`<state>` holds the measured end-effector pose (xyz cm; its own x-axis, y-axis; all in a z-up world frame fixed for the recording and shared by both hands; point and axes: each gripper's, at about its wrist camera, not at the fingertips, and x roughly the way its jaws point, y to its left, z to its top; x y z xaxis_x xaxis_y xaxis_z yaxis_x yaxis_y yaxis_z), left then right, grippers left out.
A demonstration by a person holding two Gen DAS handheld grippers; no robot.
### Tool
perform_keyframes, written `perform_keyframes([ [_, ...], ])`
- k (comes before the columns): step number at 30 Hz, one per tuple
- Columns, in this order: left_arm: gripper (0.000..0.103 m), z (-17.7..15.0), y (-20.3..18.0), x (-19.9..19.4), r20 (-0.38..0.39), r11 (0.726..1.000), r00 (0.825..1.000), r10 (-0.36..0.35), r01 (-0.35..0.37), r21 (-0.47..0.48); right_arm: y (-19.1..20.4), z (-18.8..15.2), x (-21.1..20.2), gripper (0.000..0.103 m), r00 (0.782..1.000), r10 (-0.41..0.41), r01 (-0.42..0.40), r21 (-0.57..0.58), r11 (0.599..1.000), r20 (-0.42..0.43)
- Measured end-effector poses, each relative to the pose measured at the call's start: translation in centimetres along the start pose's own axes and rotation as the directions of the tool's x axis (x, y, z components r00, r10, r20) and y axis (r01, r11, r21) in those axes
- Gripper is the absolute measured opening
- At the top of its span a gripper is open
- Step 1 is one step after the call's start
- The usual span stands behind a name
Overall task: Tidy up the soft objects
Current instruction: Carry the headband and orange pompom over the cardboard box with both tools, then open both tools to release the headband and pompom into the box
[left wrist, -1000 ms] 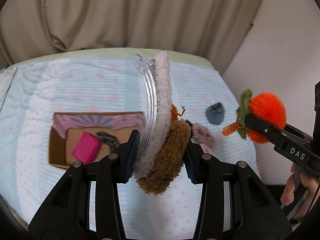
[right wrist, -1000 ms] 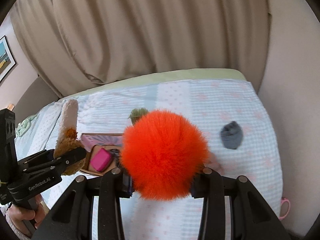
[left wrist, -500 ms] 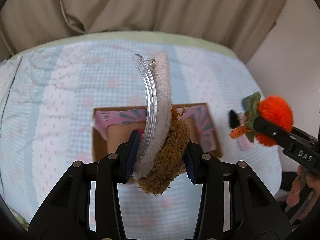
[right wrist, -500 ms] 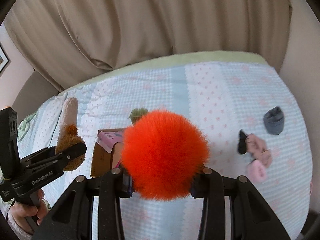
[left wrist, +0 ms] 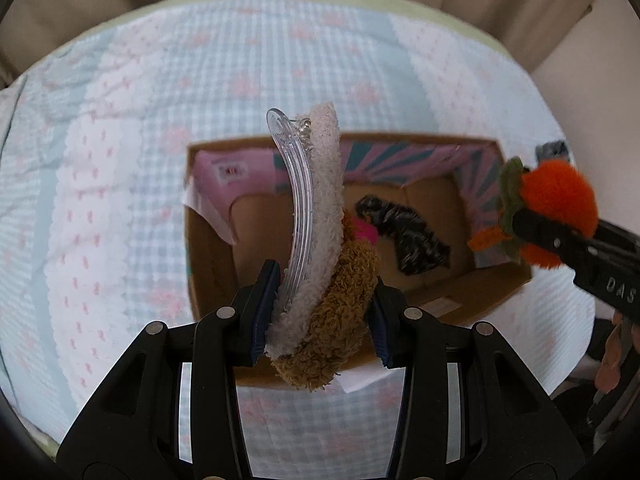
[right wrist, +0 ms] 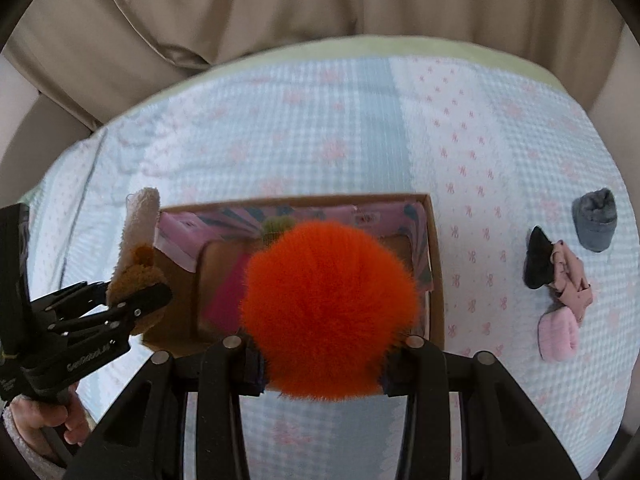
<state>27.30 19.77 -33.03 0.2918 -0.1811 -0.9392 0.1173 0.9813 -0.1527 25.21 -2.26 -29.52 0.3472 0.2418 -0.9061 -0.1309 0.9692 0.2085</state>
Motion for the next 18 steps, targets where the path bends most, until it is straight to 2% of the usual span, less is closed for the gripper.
perform_keyframes([
  [8, 0.038, 0.1, 0.3, 5.0, -0.074, 1.000, 0.997, 0.019, -0.018, 0.019, -0.9, 0.0, 5.7, 0.036, 0.995, -0.018, 0.017, -0.020, 1.000, -0.100],
  [11, 0.038, 0.4, 0.7, 5.7, -0.087, 1.000, 0.996, 0.016, -0.016, 0.002, -0.9, 0.0, 6.9, 0.036, 0.992, -0.018, 0.014, -0.035, 0.999, -0.125],
  [14, 0.038, 0.6, 0.5, 6.0, -0.091, 0.999, 0.996, 0.024, -0.022, 0.024, -1.0, 0.2, 7.8, 0.037, 0.990, -0.016, 0.009, -0.045, 0.999, -0.141],
  [16, 0.047, 0.8, 0.2, 5.9, -0.084, 0.998, 0.996, 0.038, -0.034, 0.046, -1.0, 0.4, 8.1, 0.037, 0.990, -0.013, 0.006, -0.045, 0.999, -0.144],
  [17, 0.065, 0.8, 0.1, 5.8, -0.082, 0.998, 0.996, 0.039, -0.035, 0.052, -1.0, 0.6, 8.2, 0.039, 0.990, -0.008, 0.002, -0.045, 0.999, -0.144],
  [18, 0.094, 0.8, -0.1, 5.8, -0.079, 0.997, 0.996, 0.048, -0.043, 0.056, -1.0, 0.8, 8.3, 0.042, 0.990, -0.005, -0.001, -0.043, 0.999, -0.143],
])
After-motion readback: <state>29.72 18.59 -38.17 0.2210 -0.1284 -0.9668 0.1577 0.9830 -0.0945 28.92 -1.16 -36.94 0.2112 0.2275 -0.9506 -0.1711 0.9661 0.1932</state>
